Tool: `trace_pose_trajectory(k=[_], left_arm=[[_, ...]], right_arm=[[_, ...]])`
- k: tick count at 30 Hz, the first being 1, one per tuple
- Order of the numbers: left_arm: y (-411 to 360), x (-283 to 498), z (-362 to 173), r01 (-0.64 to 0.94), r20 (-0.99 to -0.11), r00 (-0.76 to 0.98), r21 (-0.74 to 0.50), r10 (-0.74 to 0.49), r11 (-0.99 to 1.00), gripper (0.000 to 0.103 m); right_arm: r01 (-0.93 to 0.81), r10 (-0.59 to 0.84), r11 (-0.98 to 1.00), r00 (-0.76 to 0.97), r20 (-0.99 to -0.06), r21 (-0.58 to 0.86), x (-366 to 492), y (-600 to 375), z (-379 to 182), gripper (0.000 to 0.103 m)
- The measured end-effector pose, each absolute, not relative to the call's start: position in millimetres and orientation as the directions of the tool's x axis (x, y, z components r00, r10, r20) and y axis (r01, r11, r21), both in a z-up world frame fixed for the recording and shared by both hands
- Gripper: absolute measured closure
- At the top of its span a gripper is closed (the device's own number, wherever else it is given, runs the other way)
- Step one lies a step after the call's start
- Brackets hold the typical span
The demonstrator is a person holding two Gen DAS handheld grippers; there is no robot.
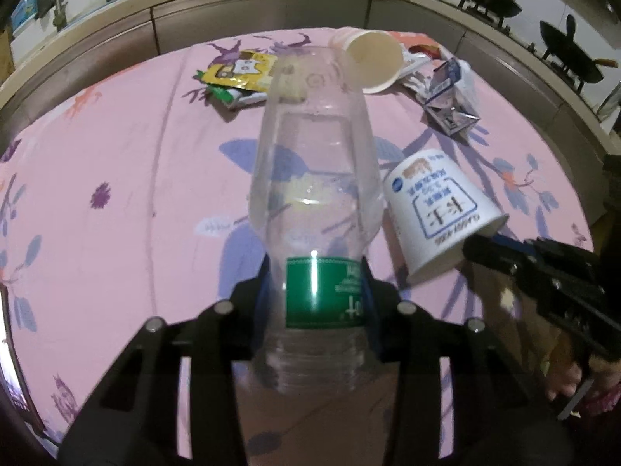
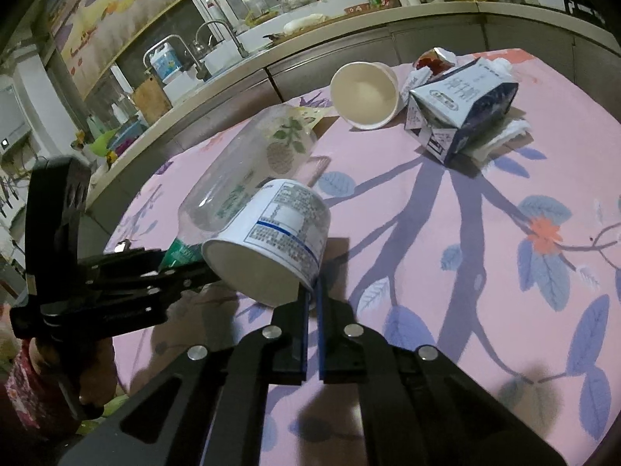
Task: Collect trash
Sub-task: 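Lift the bottle with the left gripper while the right regrasps the yogurt cup, then carry bottle and cup to the bin and open both grippers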
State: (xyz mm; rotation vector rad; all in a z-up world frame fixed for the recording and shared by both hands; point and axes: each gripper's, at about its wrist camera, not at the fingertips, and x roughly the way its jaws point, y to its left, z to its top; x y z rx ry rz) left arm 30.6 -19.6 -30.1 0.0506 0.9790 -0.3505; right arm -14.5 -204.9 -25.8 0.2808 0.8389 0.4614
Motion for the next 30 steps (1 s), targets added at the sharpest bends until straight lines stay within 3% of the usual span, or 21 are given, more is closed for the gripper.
trace_pose_trajectory(k=[7, 13, 24, 30], left_arm=[[-12.5, -3.5, -1.4, 0.372, -0.733, 0.565, -0.185, -0.380, 0.910, 0.064], [-51.8, -4.7, 24.4, 0.491, -0.691, 0.563, -0.162, -0.453, 0.856, 0.064], [-237.6, 48.9, 33.0, 0.761, -0.732, 0.324, -0.176, -0.599, 0.625, 0.064], [-355.2, 86.5, 24.8, 0.828, -0.803, 0.131, -0.235, -0.582, 0.510, 0.064]], right_arm=[[-0.248, 0.573, 0.803, 0.573, -0.586, 0.542, -30.8, -237.2, -21.5, 0.102], [-0.184, 0.535, 0.800, 0.650, -0.540, 0.571, -50.6, -280.6, -11.0, 0.102], [0.124, 0.279, 0.775, 0.813, -0.512, 0.620, -73.8, -430.0, -18.3, 0.102], [0.336, 0.070, 0.711, 0.840, -0.538, 0.618, -70.4, -526.7, -30.7, 0.102]])
